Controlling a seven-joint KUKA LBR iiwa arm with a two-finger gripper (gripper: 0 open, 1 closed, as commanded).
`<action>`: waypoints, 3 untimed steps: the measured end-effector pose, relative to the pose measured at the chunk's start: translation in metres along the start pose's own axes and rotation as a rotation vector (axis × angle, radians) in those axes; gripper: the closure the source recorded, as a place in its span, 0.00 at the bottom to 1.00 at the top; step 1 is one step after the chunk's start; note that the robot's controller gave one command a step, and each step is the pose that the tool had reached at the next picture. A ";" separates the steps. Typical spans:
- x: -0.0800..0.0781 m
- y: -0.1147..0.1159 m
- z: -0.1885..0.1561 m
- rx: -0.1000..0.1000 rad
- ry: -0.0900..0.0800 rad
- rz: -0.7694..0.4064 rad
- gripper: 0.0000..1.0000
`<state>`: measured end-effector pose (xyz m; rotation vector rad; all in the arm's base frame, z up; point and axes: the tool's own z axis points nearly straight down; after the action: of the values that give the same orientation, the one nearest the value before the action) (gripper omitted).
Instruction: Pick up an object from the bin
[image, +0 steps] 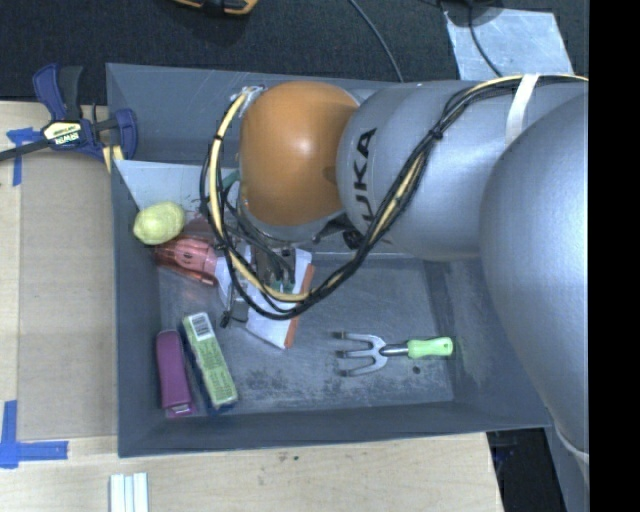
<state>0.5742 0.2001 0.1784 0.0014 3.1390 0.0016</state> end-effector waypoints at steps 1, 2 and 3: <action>-0.041 0.012 0.080 -0.013 -0.031 0.097 0.00; -0.051 0.014 0.052 -0.007 -0.014 0.179 0.00; -0.049 -0.002 0.065 -0.011 -0.020 0.321 0.00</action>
Offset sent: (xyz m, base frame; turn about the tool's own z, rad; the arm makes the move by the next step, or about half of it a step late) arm 0.0488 0.0147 -0.0541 0.1788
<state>0.6233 0.1984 0.1134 0.4997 3.0788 0.0196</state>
